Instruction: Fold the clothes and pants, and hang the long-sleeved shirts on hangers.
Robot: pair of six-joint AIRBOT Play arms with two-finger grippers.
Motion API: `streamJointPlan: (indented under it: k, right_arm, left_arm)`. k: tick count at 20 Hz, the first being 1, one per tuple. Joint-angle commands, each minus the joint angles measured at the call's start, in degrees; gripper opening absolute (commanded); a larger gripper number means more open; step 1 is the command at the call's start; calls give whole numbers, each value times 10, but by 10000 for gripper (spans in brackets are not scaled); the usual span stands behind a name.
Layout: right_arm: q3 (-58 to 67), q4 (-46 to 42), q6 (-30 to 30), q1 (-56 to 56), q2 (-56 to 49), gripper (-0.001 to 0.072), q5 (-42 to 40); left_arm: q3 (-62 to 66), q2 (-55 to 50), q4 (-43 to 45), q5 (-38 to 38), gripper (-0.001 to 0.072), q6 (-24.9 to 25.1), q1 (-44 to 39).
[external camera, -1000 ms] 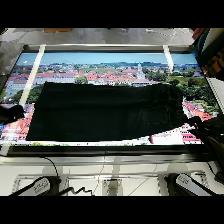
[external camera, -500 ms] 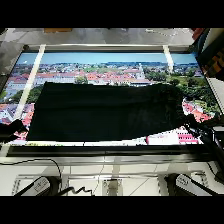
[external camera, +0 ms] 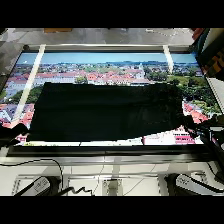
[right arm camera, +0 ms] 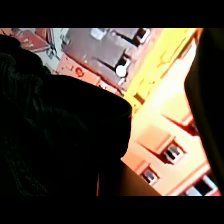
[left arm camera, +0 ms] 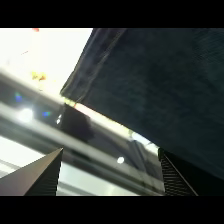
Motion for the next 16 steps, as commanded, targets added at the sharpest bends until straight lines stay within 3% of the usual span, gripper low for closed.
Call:
streamJointPlan:
  k: [1,4,7,10,13,14,16]
  right_arm:
    - [0,0,-53,1,-1,51,38]
    - [0,0,-61,1,-1,51,66]
    - [0,0,-61,1,-1,51,70]
    - [0,0,-61,1,-1,51,81]
    - [5,-10,-72,1,-1,51,107]
    - [14,-28,-72,1,-1,51,127]
    - [43,-93,-71,0,0,50,195]
  left_arm:
    - [-38,0,16,18,618,-23,10]
    - [-83,-2,-16,64,593,-23,42]
    - [-105,-7,-144,129,593,-22,70]
    - [-117,-32,-212,174,583,-19,65]
    - [-117,-77,-224,179,545,26,62]
    - [-117,-87,-224,179,423,47,62]
    - [-116,-90,-224,191,109,66,62]
